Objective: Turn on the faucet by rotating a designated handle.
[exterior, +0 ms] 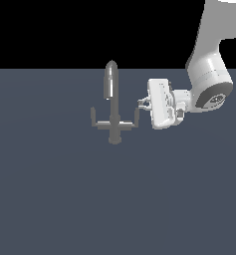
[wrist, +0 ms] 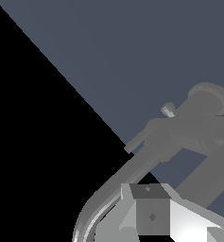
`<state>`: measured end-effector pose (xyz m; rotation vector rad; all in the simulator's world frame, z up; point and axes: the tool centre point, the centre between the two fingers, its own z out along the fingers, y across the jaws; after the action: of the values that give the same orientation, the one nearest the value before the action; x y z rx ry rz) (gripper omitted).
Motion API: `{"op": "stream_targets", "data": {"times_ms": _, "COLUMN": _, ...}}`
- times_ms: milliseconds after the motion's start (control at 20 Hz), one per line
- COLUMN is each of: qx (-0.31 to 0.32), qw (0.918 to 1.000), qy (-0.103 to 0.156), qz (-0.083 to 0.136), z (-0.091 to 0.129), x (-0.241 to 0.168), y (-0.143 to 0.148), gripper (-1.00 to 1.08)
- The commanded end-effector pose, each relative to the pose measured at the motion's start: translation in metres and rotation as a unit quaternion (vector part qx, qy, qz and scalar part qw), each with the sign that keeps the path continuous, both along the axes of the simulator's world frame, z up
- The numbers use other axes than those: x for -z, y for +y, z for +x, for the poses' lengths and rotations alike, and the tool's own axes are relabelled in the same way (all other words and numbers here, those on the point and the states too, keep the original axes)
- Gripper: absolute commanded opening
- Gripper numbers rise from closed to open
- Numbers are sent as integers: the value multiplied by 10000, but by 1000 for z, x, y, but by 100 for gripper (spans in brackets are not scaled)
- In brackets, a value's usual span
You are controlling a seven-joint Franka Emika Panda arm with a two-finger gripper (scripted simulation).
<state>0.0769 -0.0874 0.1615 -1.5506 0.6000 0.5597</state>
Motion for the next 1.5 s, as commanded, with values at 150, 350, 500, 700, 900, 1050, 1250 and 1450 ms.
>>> {"op": "stream_targets", "data": {"times_ms": 150, "qx": 133, "qw": 9992, "qy": 131, "qz": 347, "z": 10, "x": 19, "y": 7, "gripper": -100}}
{"op": "stream_targets", "data": {"times_ms": 350, "qx": 184, "qw": 9985, "qy": 187, "qz": 480, "z": 14, "x": 27, "y": 10, "gripper": -100}}
{"op": "stream_targets", "data": {"times_ms": 500, "qx": 200, "qw": 9982, "qy": 207, "qz": 524, "z": 16, "x": 30, "y": 11, "gripper": -100}}
{"op": "stream_targets", "data": {"times_ms": 700, "qx": 202, "qw": 9982, "qy": 209, "qz": 529, "z": 16, "x": 30, "y": 12, "gripper": -100}}
{"op": "stream_targets", "data": {"times_ms": 900, "qx": 201, "qw": 9982, "qy": 211, "qz": 529, "z": 12, "x": 29, "y": 12, "gripper": -100}}
{"op": "stream_targets", "data": {"times_ms": 1050, "qx": 201, "qw": 9982, "qy": 211, "qz": 529, "z": 7, "x": 27, "y": 12, "gripper": -100}}
{"op": "stream_targets", "data": {"times_ms": 1250, "qx": 201, "qw": 9982, "qy": 211, "qz": 529, "z": -2, "x": 24, "y": 13, "gripper": -100}}
{"op": "stream_targets", "data": {"times_ms": 1450, "qx": 201, "qw": 9982, "qy": 211, "qz": 529, "z": -10, "x": 21, "y": 13, "gripper": -100}}
